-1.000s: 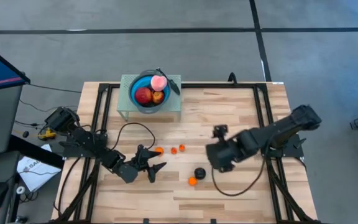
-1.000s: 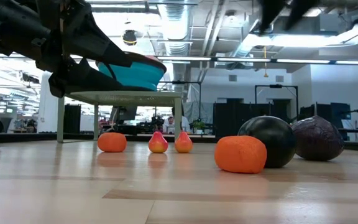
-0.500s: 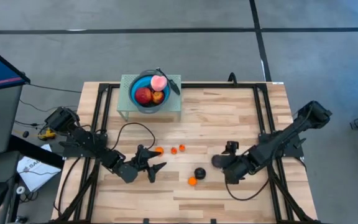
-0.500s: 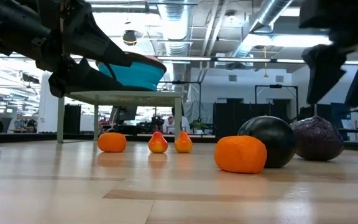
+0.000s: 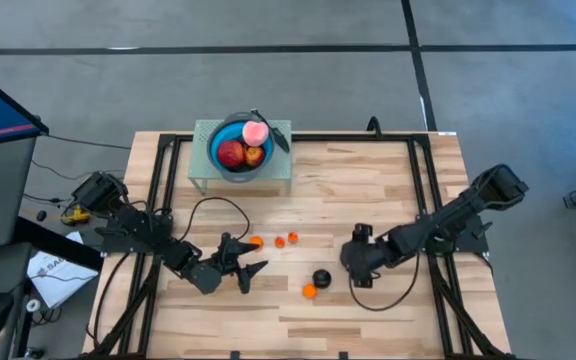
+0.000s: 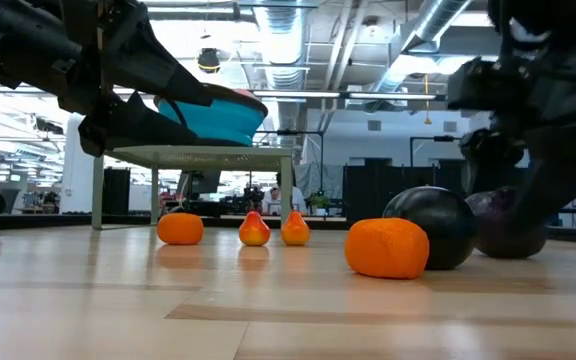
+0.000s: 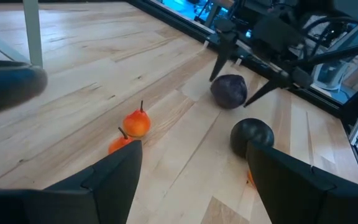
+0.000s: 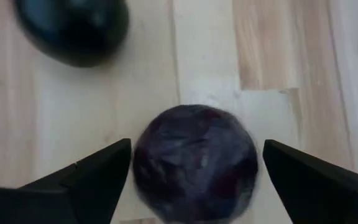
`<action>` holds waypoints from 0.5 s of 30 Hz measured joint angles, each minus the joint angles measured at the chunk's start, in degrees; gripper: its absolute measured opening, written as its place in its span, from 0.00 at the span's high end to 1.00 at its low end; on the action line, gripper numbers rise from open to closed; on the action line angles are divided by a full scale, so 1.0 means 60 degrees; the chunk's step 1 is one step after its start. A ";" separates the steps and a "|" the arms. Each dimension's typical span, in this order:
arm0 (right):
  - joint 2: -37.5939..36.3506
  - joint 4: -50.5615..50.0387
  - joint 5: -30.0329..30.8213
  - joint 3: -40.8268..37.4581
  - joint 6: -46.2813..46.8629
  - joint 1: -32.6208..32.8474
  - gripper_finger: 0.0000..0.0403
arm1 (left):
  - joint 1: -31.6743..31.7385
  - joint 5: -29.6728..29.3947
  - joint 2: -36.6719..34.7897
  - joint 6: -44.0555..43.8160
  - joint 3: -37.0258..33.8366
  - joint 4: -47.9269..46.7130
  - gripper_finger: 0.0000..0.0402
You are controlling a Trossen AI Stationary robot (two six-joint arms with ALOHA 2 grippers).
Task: Pick & Place Fruit
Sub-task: Put the right purple plum into the blue strainer bowl on the shelf
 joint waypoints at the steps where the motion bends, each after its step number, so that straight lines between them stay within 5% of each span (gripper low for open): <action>1: -0.0005 0.0091 -0.0092 -0.0079 -0.0009 -0.0083 0.16 | 0.0000 0.0000 0.0000 0.0000 0.0000 0.0000 0.29; 9: -0.0174 0.0340 -0.0529 -0.0334 -0.0042 -0.0390 0.28 | -0.0003 0.0017 0.0000 0.0404 0.0000 0.0134 0.29; 15: -0.0857 0.3216 -0.1735 -0.0760 -0.0335 -0.0447 0.28 | -0.0163 0.1061 0.0000 0.3998 0.0682 0.1792 0.29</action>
